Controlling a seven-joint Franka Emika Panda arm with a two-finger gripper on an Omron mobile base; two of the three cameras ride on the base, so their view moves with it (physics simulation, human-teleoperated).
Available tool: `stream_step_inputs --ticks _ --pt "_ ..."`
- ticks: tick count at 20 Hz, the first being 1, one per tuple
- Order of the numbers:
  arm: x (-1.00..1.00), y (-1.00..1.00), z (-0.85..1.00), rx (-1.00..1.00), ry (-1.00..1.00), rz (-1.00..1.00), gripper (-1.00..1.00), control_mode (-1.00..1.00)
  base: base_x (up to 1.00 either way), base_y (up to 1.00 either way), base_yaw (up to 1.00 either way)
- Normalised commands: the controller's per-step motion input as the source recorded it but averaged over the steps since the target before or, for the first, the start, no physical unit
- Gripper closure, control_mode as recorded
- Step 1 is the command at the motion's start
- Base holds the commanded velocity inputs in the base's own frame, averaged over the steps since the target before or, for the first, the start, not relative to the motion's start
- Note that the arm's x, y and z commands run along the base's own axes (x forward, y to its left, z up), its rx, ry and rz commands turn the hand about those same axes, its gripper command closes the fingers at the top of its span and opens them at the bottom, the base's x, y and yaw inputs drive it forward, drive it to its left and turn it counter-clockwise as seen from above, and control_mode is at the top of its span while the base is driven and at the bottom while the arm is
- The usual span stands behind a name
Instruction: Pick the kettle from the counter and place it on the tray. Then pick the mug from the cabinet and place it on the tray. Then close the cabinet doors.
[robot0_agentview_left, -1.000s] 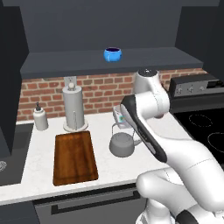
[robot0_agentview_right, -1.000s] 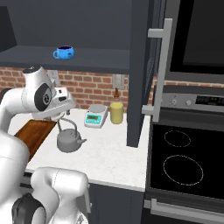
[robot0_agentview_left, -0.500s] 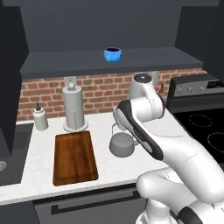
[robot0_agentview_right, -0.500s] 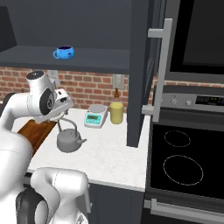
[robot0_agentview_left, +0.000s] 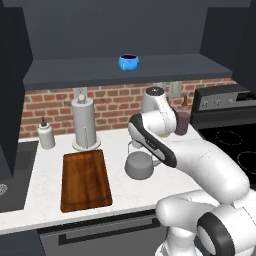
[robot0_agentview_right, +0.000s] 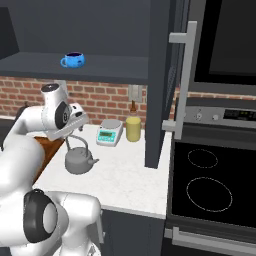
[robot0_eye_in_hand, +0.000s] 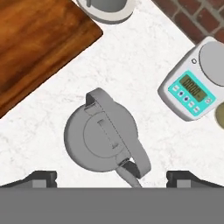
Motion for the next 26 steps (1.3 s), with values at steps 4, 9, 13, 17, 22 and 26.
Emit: stream_step_inputs --ticks 4,9,13,17,22,26 --pt "0.28 0.07 -0.27 -0.01 0.04 0.0 -1.0 -1.0 0.0 0.0 0.0" --pt "0.28 0.05 -0.22 -0.02 0.0 0.0 -1.0 -1.0 0.0 0.0 0.0" --pt "0.15 0.01 -0.21 -0.08 0.0 0.04 -1.0 -1.0 0.0 0.0 0.0" --pt "0.08 0.0 -0.22 -0.08 0.0 0.03 -1.0 -1.0 0.0 0.0 0.0" --pt "0.11 0.0 -0.17 -0.06 0.0 0.05 -1.0 -1.0 0.0 0.0 0.0" --pt "0.14 0.0 -0.09 -0.02 0.0 0.08 -1.0 -1.0 0.0 0.0 0.0"
